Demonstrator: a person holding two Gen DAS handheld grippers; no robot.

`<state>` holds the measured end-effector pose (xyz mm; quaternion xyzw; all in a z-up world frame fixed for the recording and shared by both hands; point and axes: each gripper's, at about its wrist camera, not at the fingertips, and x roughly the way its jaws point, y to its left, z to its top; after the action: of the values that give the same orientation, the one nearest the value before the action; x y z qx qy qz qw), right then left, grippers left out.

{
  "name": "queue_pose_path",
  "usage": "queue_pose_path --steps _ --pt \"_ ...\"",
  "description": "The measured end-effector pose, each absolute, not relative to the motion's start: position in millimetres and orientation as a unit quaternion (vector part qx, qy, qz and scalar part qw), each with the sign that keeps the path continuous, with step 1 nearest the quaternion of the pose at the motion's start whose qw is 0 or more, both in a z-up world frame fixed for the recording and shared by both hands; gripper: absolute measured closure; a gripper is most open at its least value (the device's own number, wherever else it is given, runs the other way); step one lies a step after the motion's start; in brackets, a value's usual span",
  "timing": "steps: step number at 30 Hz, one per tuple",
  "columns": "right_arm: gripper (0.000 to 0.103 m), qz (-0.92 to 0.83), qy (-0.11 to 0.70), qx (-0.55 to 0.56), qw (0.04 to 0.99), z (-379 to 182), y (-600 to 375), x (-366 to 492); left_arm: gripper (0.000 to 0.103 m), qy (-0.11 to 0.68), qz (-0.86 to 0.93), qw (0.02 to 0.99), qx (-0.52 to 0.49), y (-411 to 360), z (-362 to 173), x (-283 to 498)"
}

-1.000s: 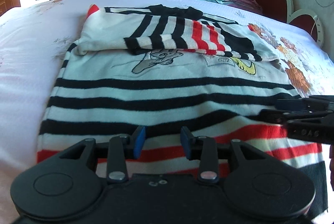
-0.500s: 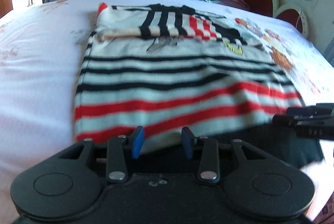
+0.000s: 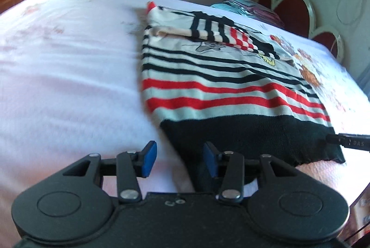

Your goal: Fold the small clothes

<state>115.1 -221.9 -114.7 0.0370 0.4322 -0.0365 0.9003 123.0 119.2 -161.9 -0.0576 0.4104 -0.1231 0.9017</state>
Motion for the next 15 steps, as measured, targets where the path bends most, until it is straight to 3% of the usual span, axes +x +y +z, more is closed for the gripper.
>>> queue_pose_path --steps 13,15 --pt "0.054 -0.052 0.447 0.134 0.883 -121.6 -256.8 97.9 0.065 0.446 -0.181 0.866 -0.133 110.9 -183.3 135.5" --pt "0.054 -0.047 0.448 0.135 0.882 -122.1 -255.4 98.0 0.080 0.452 -0.186 0.862 -0.132 109.4 -183.2 137.7"
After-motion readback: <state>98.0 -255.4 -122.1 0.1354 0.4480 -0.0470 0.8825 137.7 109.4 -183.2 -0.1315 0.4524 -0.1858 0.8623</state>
